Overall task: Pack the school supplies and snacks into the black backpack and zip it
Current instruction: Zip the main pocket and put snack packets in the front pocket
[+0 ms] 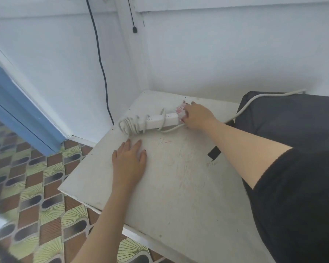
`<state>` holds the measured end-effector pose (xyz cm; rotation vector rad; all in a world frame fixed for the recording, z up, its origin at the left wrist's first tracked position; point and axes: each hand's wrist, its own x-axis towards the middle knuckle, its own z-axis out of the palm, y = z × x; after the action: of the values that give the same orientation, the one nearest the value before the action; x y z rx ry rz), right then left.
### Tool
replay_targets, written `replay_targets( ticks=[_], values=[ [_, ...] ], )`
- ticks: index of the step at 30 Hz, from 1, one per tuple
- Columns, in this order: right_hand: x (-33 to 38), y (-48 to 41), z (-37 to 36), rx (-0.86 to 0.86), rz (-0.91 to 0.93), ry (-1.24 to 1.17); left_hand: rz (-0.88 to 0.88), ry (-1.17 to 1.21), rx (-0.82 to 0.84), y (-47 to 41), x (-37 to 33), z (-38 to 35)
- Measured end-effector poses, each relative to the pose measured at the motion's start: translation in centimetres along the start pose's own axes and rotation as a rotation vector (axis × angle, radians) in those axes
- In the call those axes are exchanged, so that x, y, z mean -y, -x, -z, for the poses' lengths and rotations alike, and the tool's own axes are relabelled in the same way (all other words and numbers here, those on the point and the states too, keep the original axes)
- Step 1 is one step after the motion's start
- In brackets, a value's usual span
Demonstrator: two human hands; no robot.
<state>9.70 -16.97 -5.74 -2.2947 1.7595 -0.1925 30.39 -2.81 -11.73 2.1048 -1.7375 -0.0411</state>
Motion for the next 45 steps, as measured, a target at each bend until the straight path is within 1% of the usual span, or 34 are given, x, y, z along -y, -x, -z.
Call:
replay_targets(
  ticks=[2, 5, 8, 10, 12, 16, 17, 19, 22, 26, 29, 32, 35, 37, 41, 43, 45],
  values=[
    [-0.1, -0.2, 0.0, -0.027, -0.052, -0.012, 0.004, 0.017, -0.009, 0.0, 0.0, 0.0],
    [-0.1, -0.3, 0.0, -0.024, -0.141, -0.037, 0.015, 0.03, -0.018, 0.1, 0.0, 0.0],
    [0.0, -0.4, 0.0, -0.073, -0.107, -0.029, 0.019, 0.038, -0.025, 0.1, 0.0, 0.0],
    [-0.3, 0.1, 0.2, -0.088, -0.107, -0.068, 0.008, 0.041, -0.034, 0.1, -0.1, 0.0],
    [-0.7, 0.6, 0.5, -0.14, -0.132, -0.226, 0.003, 0.044, -0.036, 0.1, -0.1, 0.0],
    [-0.8, 1.8, 2.2, -0.347, -0.251, -0.804, 0.01, 0.045, -0.033, 0.2, -0.3, 0.2],
    [-0.8, 2.0, 2.9, -0.394, -0.282, -0.892, 0.001, 0.055, -0.039, 0.3, -0.4, 0.3],
    [-0.8, 2.5, 4.6, -0.434, -0.309, -0.964, -0.036, 0.101, -0.068, 0.4, -0.4, 0.6],
    [-0.9, 4.2, 7.6, -0.396, -0.281, -0.984, -0.102, 0.172, -0.145, 0.9, -0.7, 1.1],
    [-0.9, 9.4, 12.1, -0.292, -0.112, -1.001, -0.18, 0.355, -0.169, 2.0, -3.4, 1.9],
    [-1.7, 14.7, 14.0, -0.285, -0.029, -0.917, -0.326, 0.498, -0.193, 2.6, -6.9, 2.7],
    [-2.9, 20.4, 14.7, -0.332, 0.017, -0.872, -0.466, 0.607, -0.219, 3.1, -11.3, 3.6],
    [-4.6, 25.6, 14.2, -0.438, 0.038, -0.833, -0.591, 0.7, -0.189, 3.7, -15.8, 4.8],
    [-5.7, 28.6, 13.3, -0.514, 0.033, -0.79, -0.665, 0.754, -0.137, 4.3, -18.5, 5.6],
    [-7.5, 33.2, 10.5, -0.623, 0.042, -0.717, -0.722, 0.82, 0.006, 5.3, -23.3, 6.4],
    [-8.4, 35.0, 8.8, -0.66, 0.045, -0.664, -0.82, 0.799, 0.048, 5.7, -25.1, 6.2],
    [-9.5, 36.4, 7.0, -0.681, 0.039, -0.558, -0.923, 0.792, 0.101, 6.0, -26.5, 6.1]
  ],
)
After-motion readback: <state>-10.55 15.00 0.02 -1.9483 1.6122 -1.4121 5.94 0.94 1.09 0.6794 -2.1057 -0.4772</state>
